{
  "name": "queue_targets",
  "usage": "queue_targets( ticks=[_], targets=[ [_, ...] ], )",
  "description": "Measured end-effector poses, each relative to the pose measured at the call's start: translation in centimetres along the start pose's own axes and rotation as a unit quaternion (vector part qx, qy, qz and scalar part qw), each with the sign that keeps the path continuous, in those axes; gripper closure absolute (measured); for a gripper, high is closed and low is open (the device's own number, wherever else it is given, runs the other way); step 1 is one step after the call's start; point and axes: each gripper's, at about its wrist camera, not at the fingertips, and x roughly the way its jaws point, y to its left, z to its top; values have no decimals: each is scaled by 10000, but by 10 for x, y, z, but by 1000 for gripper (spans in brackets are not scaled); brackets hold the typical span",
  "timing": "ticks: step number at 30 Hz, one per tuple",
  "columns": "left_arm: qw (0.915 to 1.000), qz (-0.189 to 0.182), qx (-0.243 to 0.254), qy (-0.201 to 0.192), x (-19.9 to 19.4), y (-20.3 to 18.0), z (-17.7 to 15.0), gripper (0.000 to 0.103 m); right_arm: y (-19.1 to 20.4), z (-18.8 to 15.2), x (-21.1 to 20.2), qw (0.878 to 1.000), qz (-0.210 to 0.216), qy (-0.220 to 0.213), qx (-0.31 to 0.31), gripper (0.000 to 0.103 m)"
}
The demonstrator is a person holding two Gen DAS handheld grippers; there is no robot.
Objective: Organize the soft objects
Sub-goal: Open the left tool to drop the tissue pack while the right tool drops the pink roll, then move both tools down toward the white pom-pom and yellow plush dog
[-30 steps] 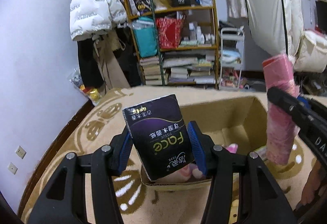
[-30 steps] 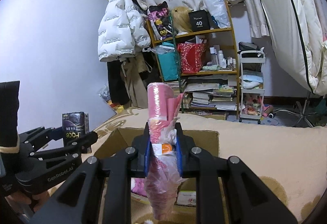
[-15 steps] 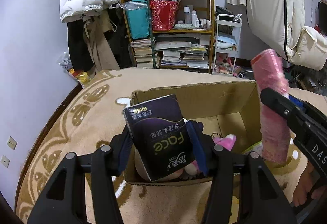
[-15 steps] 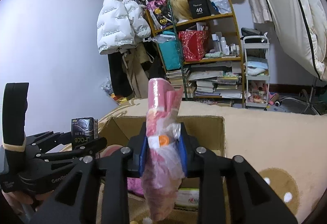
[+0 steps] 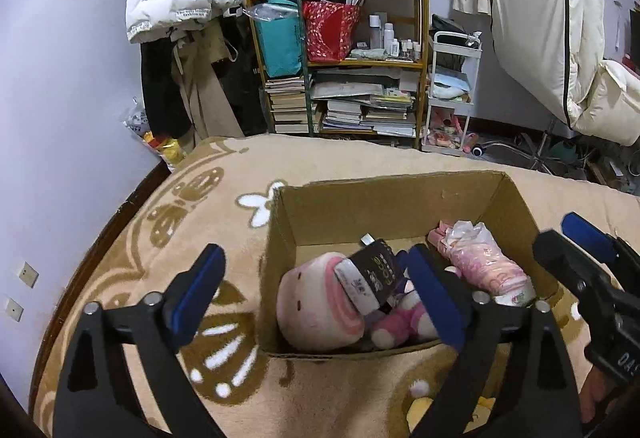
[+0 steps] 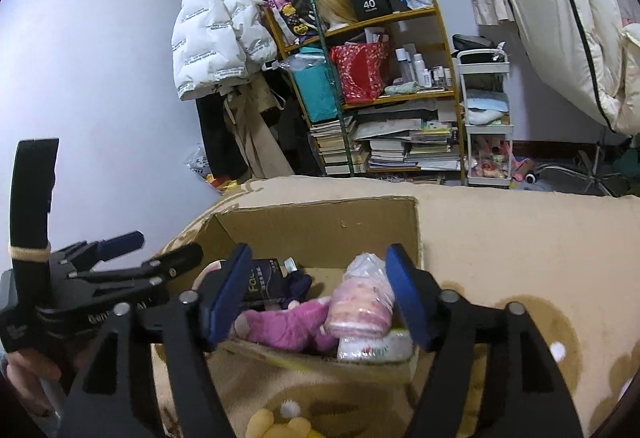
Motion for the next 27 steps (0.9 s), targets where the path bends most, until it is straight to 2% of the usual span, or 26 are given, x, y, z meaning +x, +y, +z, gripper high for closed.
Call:
queue_targets(
  ticks=[2, 5, 11, 15, 18, 27],
  targets=[
    [10000, 43, -42, 42, -8, 4, 1, 8, 1, 2, -7, 9999, -110, -26, -55, 8],
    [9998, 19, -130, 132, -18, 11, 1, 5, 4, 4, -20, 9999, -153, -38, -48, 0],
    [9974, -224, -538, 427, -48, 26, -19, 5, 13, 3, -43, 9998, -130, 85, -93, 0],
    [9978, -122, -403, 520, -67, 23, -37, 5, 20, -5, -58, 9996, -81, 250, -100, 0],
    [9969, -194, -423, 642, -83, 23, -51, 5, 24, -16, -70, 9991, -49, 410, -18, 0],
    [9956, -41, -466, 812, -117, 27, -89, 5, 35, -48, -93, 9953, -109, 961, -47, 0]
  ],
)
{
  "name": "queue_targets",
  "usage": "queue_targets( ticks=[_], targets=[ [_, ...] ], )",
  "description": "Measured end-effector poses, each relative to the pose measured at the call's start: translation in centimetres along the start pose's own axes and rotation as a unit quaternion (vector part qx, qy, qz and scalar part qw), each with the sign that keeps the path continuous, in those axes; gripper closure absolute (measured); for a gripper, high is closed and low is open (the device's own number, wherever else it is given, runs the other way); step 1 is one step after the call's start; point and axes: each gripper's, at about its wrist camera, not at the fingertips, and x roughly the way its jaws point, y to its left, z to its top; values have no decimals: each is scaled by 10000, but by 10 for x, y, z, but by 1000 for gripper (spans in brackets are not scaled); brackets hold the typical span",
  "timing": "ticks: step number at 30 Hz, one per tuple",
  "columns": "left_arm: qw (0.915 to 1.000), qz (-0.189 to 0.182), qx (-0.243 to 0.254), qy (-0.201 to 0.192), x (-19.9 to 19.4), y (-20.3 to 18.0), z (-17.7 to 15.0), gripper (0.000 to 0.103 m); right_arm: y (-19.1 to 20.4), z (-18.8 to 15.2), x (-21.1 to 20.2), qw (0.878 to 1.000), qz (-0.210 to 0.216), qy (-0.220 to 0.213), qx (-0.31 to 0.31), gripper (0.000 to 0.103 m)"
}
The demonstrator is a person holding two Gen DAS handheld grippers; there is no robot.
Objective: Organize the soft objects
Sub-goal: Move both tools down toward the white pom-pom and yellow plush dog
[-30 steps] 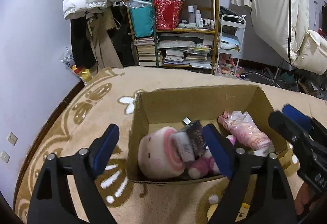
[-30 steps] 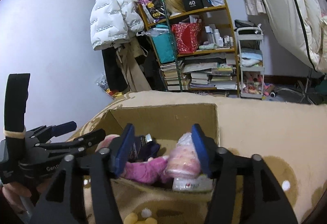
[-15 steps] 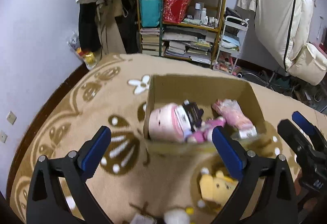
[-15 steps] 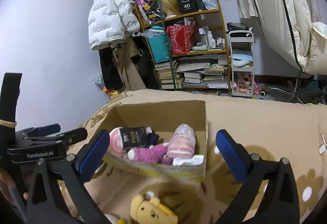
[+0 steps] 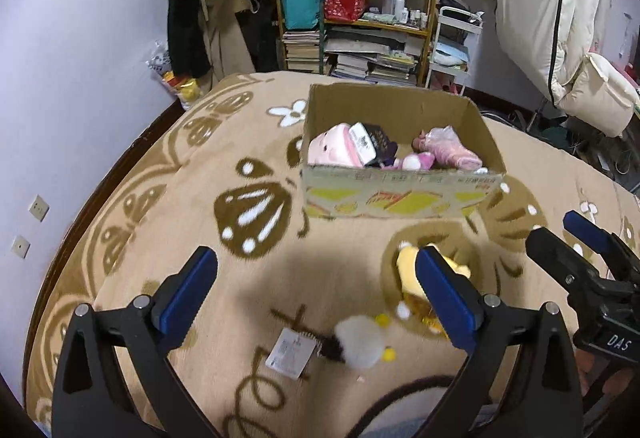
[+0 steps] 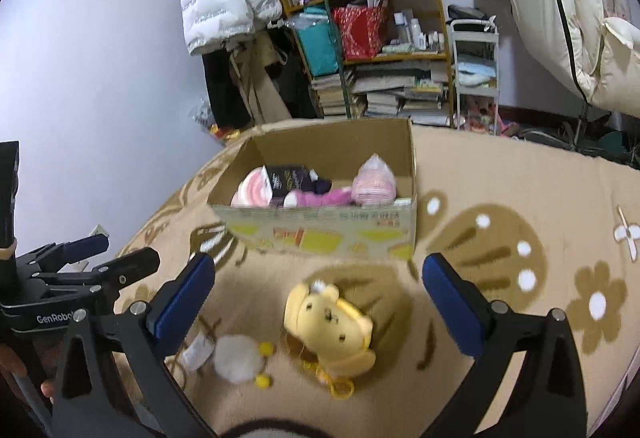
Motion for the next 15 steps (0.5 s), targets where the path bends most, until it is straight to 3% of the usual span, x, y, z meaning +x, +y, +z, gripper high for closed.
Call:
queue_targets(
  ticks=[5, 9, 15],
  targets=[
    [10000, 92, 10, -13, 2, 1, -18, 5, -1, -13, 3, 9995, 14, 215, 237, 0],
    [9994, -191, -168, 219, 10, 4, -35, 5, -7, -28, 17, 9969, 33, 590, 521, 0],
    [9987, -232, -56, 445, 27, -5, -47, 5, -9, -36, 36, 9937, -32, 897, 673, 0]
  ],
)
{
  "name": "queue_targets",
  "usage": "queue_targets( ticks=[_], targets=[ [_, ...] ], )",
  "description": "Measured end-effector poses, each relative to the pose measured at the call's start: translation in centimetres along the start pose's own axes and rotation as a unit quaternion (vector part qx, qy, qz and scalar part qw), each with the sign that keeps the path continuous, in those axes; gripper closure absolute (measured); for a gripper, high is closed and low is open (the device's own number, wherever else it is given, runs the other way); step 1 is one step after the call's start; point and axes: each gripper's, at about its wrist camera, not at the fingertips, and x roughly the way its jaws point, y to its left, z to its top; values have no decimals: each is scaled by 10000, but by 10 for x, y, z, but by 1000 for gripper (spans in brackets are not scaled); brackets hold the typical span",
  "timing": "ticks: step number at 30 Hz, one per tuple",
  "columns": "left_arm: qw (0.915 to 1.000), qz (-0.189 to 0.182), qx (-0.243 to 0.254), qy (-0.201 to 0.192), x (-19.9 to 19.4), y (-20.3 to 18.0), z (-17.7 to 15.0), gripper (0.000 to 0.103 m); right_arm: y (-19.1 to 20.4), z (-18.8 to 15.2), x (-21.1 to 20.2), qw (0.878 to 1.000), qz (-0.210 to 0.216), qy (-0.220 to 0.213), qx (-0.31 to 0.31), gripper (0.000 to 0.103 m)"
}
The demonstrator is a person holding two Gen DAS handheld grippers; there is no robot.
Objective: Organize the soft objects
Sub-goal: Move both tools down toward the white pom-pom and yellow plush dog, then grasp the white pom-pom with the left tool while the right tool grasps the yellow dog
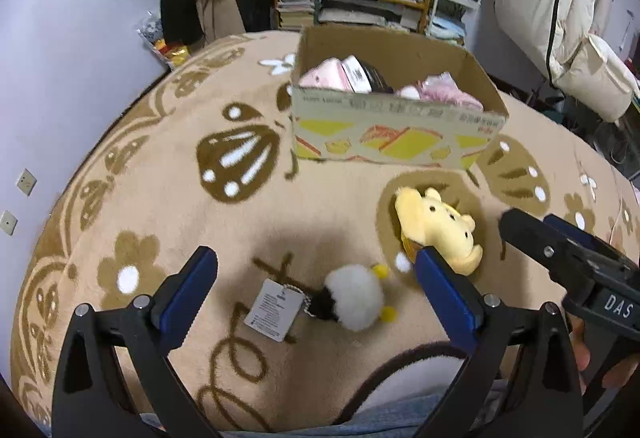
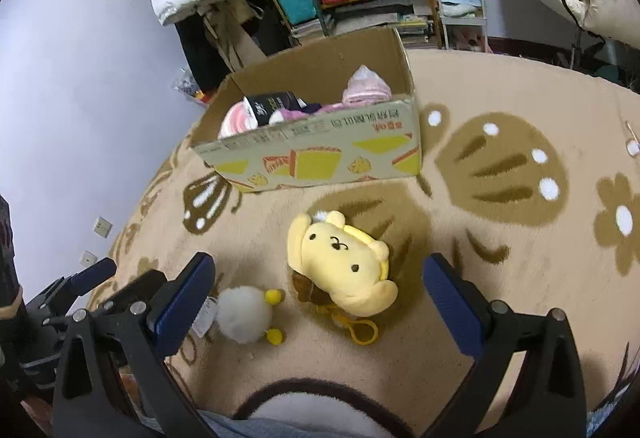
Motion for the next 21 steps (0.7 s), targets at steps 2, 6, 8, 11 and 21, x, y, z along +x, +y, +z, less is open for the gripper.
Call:
queue_targets(
  ticks=[2, 6, 8, 11, 21],
  targets=[
    [10000, 25, 37, 89, 9, -4, -3, 5, -2, -1, 6, 9999, -31, 87, 58, 0],
    [9994, 85, 65, 323, 29, -8, -8, 5, -10, 1, 20, 9993, -101, 255, 240, 0],
    [9991, 91, 73, 420, 38, -10, -9, 5, -12, 1, 28, 9990, -139, 326, 287, 0],
    [9985, 120, 102, 528, 50, -13, -9, 5, -14, 3, 39, 9984, -173, 445, 292, 0],
    [9947, 202, 167, 996, 93, -18, -19, 5, -9, 2, 76, 9967, -345, 730, 25, 0]
  ],
)
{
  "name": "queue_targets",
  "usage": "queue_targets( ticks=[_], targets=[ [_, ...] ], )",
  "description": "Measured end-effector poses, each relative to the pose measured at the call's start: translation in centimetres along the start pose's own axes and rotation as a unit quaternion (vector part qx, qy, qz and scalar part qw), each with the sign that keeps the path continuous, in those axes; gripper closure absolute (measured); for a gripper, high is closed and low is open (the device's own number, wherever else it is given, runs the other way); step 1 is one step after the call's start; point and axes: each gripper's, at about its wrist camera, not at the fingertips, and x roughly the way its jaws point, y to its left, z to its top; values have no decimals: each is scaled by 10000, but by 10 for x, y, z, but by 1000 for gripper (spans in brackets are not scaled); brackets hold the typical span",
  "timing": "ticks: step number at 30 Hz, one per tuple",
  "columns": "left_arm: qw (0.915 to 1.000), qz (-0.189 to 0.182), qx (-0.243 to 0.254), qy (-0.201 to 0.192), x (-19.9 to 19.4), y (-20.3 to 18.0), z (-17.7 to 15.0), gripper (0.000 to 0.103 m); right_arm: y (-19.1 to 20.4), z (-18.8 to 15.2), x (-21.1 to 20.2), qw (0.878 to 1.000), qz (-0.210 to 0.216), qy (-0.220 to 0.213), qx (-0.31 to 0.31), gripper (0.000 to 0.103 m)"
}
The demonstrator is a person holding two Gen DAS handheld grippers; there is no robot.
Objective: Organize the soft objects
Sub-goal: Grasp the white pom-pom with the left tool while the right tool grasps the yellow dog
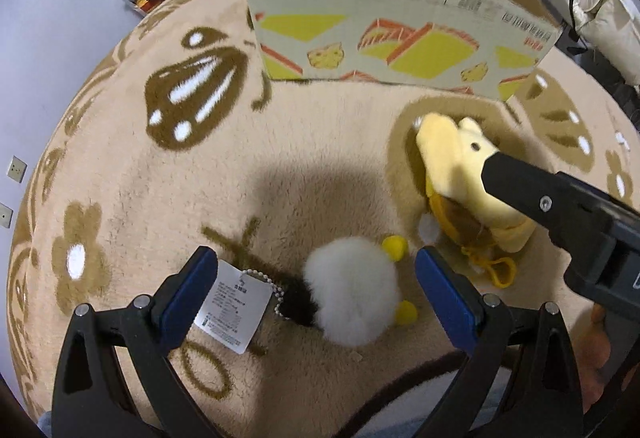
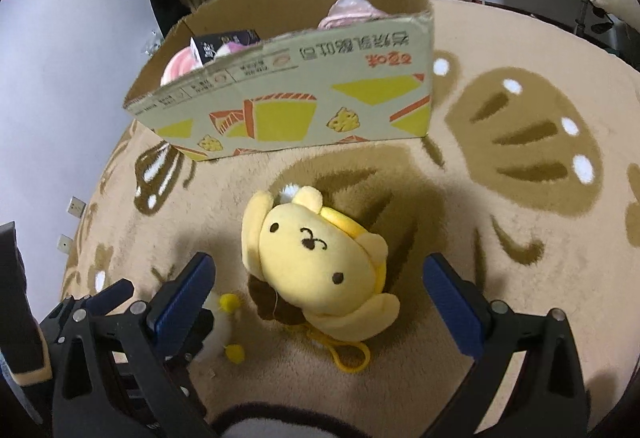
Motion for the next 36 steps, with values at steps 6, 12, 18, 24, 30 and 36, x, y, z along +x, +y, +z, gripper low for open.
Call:
queue_targets(
  ticks=[6, 12, 18, 24, 30, 36],
  targets=[
    [9993, 122, 211, 278, 20, -8, 0, 19, 3, -2, 17, 9996, -89, 172, -199, 0],
    [9980, 120, 342, 518, 31, -12, -4, 28, 2, -6, 36, 9983, -160, 502, -258, 2],
    [9980, 149, 318, 520, 30, -14, -6, 34, 4, -9, 43, 9981, -33, 580, -221, 10],
    [9982, 211, 223, 512, 27, -11, -9, 49, 10, -12, 42, 9980, -27, 568, -283, 23],
    [9990, 35, -42, 447, 20, 0, -6, 63, 10, -12, 32, 9981, -60, 463, -411, 33],
    [9995, -12, -54, 310, 12, 0, -6, 68, 16, -11, 21, 9981, 149, 295, -519, 46]
  ],
)
